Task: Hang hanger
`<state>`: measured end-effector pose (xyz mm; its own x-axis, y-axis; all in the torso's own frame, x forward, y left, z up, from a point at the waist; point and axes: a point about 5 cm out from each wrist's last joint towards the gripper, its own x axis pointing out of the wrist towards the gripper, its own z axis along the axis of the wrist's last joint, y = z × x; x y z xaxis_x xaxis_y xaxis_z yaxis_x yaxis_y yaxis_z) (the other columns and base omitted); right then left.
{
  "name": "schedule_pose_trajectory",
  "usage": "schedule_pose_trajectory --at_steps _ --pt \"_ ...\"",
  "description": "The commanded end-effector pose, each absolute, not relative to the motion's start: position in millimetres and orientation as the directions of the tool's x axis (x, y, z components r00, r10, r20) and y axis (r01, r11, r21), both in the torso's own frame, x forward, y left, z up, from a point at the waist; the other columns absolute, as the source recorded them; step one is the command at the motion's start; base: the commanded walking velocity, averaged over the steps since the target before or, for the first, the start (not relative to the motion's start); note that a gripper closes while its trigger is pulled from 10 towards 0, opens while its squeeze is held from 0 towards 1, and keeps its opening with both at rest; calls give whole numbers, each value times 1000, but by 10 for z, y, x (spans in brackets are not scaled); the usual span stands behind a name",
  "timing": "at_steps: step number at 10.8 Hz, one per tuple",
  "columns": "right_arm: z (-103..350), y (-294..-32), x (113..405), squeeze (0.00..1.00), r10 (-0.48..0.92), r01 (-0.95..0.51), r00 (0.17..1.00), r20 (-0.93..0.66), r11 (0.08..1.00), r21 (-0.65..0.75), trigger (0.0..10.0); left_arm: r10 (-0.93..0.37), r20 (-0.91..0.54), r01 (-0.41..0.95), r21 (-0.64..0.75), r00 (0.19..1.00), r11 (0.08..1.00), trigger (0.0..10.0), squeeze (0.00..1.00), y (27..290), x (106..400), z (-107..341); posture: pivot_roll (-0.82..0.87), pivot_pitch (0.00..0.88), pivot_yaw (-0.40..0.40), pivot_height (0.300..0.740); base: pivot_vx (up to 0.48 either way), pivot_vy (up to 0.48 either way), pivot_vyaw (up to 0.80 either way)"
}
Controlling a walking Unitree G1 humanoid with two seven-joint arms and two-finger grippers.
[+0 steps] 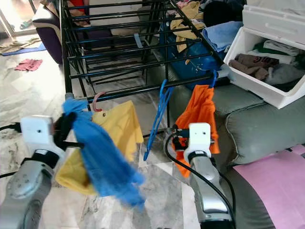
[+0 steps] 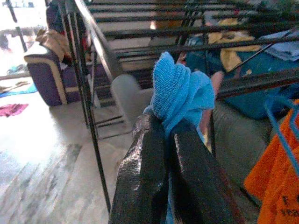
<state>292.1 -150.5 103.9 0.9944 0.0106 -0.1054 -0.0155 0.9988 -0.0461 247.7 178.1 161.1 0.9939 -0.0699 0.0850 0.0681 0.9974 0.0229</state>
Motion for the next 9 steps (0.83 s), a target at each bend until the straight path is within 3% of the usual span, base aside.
schedule_pose_trajectory --at_steps 1,4,9 --pt "1094 -1514 2945 0 2 -7 996 -91 999 -48 10000 -65 89 62 28 994 998 10000 0 1814 2495 1624 42 99 -42 740 0 0 0" --pt "1077 -1523 2971 0 1 -7 995 -100 998 -59 10000 -68 98 67 12 993 998 10000 0 1816 2583 1641 40 93 -44 740 0 196 -344" --pt "1064 -1487 3001 0 15 -22 995 -101 998 -64 10000 -99 109 98 13 989 995 10000 0 1751 2674 1666 40 89 -40 740 0 428 0"
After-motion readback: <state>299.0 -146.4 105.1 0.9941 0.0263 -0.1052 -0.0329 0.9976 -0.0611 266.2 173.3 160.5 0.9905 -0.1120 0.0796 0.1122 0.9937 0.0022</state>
